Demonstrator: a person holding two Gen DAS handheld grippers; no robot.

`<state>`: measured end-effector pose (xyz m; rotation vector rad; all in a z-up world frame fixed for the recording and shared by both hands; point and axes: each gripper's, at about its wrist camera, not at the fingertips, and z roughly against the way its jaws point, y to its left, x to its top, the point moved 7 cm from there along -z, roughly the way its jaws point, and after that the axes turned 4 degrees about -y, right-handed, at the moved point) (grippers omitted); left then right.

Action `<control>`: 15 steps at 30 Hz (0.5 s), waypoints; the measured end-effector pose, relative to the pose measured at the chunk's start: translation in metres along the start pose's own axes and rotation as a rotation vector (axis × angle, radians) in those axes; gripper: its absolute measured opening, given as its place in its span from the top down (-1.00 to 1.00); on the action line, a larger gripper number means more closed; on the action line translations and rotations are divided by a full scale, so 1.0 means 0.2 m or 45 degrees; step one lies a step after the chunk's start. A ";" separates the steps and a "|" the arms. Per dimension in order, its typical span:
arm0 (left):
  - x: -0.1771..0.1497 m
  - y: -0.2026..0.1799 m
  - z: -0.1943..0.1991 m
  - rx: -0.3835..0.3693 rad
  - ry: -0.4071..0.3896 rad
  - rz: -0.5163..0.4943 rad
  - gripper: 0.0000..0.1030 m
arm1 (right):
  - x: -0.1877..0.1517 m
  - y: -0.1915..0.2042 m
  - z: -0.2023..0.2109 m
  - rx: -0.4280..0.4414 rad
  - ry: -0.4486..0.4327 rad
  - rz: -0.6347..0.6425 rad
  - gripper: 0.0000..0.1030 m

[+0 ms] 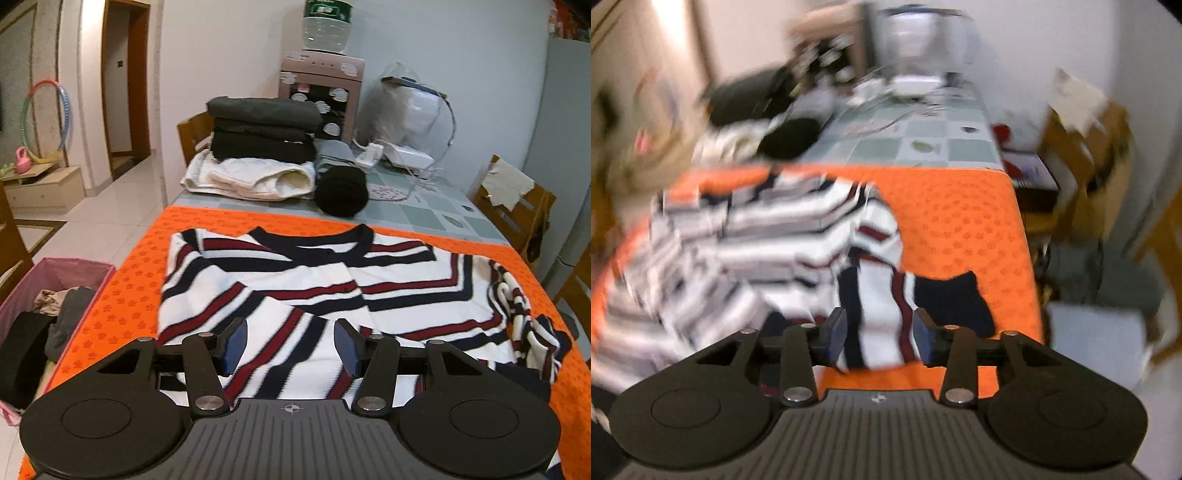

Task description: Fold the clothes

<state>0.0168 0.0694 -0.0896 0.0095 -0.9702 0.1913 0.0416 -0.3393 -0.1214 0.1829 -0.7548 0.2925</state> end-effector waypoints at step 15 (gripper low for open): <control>-0.21 -0.44 0.26 0.222 -0.021 0.148 -0.07 | -0.20 -0.16 -0.27 0.424 0.020 0.870 -0.11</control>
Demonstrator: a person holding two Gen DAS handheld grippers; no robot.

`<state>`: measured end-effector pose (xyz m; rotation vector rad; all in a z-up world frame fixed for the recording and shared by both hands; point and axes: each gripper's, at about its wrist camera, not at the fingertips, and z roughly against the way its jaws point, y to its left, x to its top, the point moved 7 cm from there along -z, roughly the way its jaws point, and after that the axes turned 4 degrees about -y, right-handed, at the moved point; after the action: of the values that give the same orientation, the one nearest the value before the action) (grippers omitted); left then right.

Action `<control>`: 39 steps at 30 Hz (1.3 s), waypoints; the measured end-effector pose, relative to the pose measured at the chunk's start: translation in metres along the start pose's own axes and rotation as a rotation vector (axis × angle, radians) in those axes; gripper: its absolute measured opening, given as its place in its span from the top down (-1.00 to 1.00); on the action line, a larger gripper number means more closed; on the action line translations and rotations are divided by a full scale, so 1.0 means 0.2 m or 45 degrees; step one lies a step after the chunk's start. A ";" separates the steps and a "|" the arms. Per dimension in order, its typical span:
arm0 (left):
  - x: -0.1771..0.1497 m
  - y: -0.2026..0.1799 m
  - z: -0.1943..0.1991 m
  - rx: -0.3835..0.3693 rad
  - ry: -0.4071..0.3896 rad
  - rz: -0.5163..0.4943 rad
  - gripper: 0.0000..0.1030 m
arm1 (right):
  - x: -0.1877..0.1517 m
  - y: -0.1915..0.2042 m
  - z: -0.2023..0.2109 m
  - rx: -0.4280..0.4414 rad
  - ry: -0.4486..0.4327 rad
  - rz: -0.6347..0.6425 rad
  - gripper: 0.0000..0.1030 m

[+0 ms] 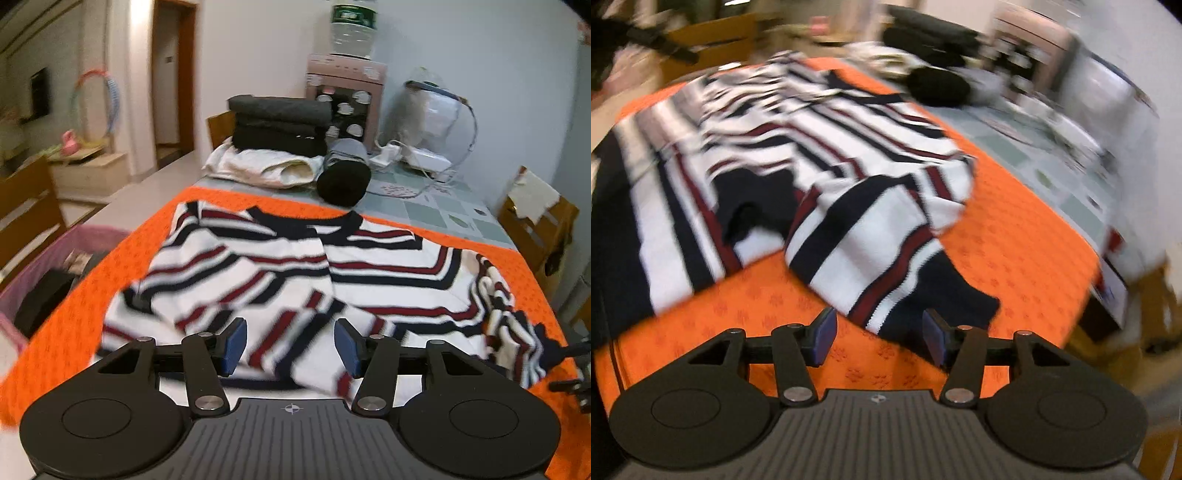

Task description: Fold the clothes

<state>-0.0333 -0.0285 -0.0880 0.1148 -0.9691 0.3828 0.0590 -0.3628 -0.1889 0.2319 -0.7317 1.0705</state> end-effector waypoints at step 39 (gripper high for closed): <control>-0.27 -0.75 0.33 -0.211 0.026 0.002 -0.23 | 0.05 0.13 -0.12 0.140 -0.073 0.347 0.69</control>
<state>-0.0575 -0.2001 -0.0835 -0.0402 -0.9766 0.3036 0.0504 -0.3301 -0.2046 0.2632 -0.7715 1.3702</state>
